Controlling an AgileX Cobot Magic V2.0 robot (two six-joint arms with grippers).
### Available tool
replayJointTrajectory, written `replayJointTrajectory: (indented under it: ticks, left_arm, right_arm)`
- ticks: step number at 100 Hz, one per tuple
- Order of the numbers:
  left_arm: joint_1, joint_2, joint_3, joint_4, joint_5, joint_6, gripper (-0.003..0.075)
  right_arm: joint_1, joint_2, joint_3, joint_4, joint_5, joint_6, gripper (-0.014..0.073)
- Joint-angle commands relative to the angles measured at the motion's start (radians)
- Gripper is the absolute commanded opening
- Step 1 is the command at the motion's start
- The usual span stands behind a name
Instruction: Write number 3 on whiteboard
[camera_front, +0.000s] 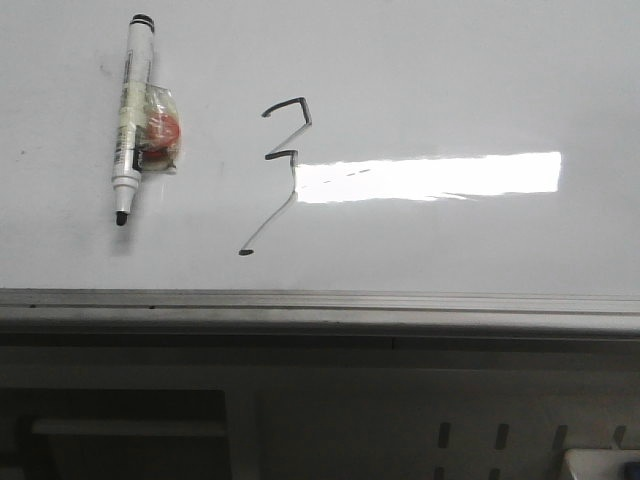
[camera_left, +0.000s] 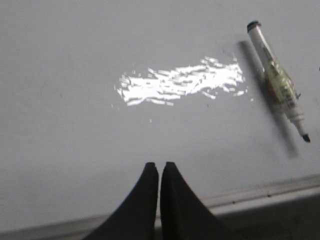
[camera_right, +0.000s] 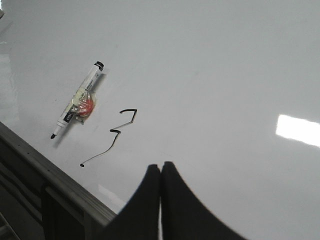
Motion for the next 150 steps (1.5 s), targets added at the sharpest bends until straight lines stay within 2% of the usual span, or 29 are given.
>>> replayJointTrajectory:
  ticks: [1,9,19,129,133,142,145,150]
  left_arm:
    - [0.015,-0.022,0.033,0.023,0.03,-0.099,-0.002]
    - [0.017,-0.022,0.033,0.047,0.097,-0.171,-0.002]
    - [0.017,-0.022,0.033,0.047,0.151,-0.179,-0.002]
    - [0.017,-0.022,0.033,0.047,0.151,-0.179,-0.002]
    - [0.017,-0.022,0.033,0.047,0.151,-0.179,-0.002]
    - [0.017,-0.022,0.033,0.047,0.151,-0.179,-0.002]
    - [0.017,-0.022,0.033,0.047,0.151,-0.179,-0.002]
    - [0.017,-0.022,0.033,0.047,0.151,-0.179,-0.002]
  right_arm:
    - [-0.006,0.007,-0.025,0.001,-0.063,-0.001,-0.0064]
    - [-0.006,0.007,-0.025,0.001,-0.063,-0.001,-0.0064]
    - [-0.006,0.007,-0.025,0.001,-0.065,-0.001,-0.0064]
    - [-0.006,0.007,0.001,0.001,-0.069,-0.001,-0.0064]
    - [-0.006,0.007,0.013,-0.016,-0.069,-0.001,-0.0064]
    - [-0.025,0.007,0.052,-0.179,-0.145,0.035,-0.0064]
    - [-0.038,0.007,0.067,-0.24,-0.18,0.105,-0.0064]
    - [-0.073,0.007,0.094,-0.357,-0.204,0.311,-0.0064]
